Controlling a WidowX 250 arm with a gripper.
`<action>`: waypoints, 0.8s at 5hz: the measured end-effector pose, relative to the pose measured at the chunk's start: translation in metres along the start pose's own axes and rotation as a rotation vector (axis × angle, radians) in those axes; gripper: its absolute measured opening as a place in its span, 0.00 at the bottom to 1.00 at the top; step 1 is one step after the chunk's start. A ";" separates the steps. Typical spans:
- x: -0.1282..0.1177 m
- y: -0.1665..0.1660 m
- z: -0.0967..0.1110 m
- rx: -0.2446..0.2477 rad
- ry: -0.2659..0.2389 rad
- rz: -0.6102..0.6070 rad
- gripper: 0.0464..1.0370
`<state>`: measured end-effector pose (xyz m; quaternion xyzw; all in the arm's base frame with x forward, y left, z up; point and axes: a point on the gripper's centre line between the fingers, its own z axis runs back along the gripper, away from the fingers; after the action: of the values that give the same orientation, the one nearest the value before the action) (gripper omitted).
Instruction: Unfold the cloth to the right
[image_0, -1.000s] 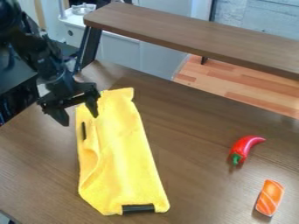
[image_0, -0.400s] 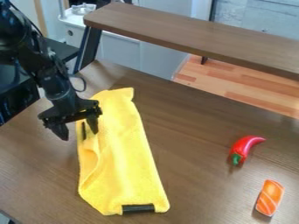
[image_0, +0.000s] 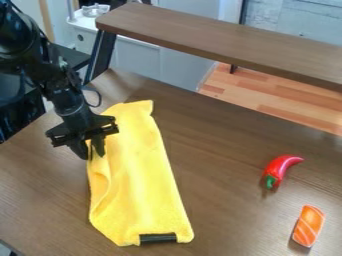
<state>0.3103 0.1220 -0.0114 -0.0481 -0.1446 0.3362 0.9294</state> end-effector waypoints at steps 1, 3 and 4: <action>-0.002 -0.001 0.000 0.011 -0.001 -0.007 0.08; -0.005 0.002 0.000 0.031 0.026 0.019 0.00; -0.001 -0.013 0.007 0.000 0.060 0.055 0.00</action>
<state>0.3152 0.1112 -0.0030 -0.0618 -0.1153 0.3600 0.9237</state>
